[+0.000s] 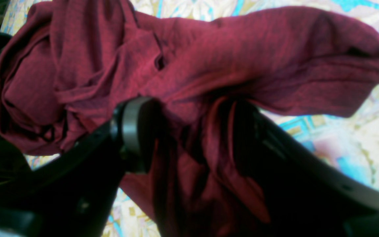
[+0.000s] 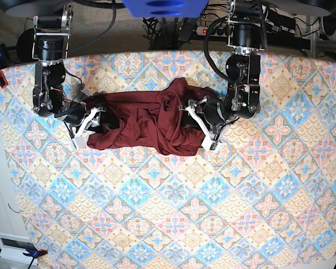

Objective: Layout the t-shirt on the table in an organized manner, then fold the t-shirt properly

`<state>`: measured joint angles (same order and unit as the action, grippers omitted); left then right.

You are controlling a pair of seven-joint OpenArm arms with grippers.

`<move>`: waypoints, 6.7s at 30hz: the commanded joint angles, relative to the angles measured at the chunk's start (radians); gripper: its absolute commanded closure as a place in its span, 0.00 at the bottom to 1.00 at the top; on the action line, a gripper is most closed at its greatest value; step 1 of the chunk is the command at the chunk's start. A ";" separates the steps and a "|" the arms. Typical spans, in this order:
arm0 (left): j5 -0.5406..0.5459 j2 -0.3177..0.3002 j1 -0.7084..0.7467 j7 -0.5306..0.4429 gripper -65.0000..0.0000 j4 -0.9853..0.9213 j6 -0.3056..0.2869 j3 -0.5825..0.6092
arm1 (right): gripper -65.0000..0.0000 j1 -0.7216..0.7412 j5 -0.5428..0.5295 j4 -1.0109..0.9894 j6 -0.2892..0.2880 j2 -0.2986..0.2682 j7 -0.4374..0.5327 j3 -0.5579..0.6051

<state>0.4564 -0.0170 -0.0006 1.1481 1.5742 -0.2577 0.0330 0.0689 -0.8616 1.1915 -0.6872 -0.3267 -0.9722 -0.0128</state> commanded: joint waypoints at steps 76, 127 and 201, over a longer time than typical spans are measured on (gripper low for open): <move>0.173 -0.050 0.067 -0.050 0.57 0.022 0.002 -0.045 | 0.56 0.182 0.512 0.505 -0.011 0.205 0.098 0.524; 0.229 -0.033 -0.037 -0.020 0.58 0.176 -0.001 -0.163 | 0.82 0.021 0.529 0.650 -0.011 -0.012 0.052 0.294; 0.184 -0.011 0.224 -0.027 1.00 0.291 -0.004 0.026 | 0.98 0.397 0.529 0.331 -0.011 -0.062 0.189 0.629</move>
<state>0.6174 -0.0319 0.2333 1.1366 1.8477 -0.2554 0.0513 0.4328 -0.3233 1.5101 -0.7033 -0.3779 -0.8005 0.6254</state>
